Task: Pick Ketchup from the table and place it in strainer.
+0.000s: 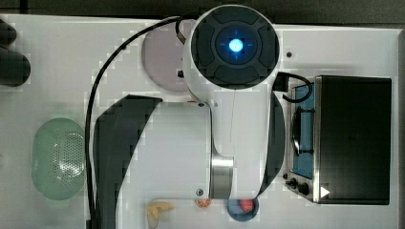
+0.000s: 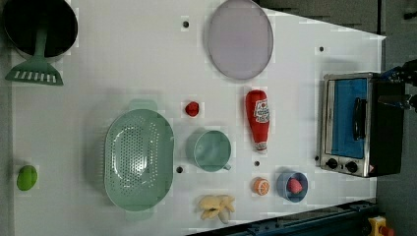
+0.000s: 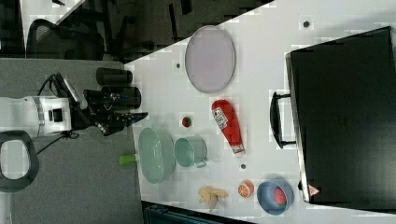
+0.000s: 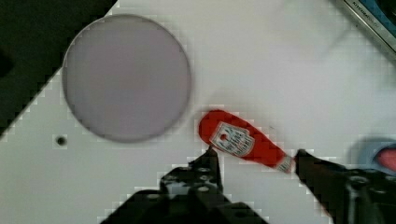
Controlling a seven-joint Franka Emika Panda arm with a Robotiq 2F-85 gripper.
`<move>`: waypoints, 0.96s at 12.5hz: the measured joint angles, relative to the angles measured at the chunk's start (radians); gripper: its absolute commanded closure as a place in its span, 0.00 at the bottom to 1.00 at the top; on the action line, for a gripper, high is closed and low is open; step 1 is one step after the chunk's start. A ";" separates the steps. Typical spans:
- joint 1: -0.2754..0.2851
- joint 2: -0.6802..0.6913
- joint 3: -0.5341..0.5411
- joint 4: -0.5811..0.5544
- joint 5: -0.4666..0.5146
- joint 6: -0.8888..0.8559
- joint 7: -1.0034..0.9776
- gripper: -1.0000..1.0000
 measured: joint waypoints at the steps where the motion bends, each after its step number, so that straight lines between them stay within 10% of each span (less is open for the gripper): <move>1: -0.032 -0.047 0.028 -0.057 0.006 -0.047 -0.014 0.21; 3: -0.067 -0.166 0.048 -0.164 0.002 -0.138 -0.029 0.00; 12: -0.100 -0.070 0.105 -0.231 0.018 0.062 -0.252 0.00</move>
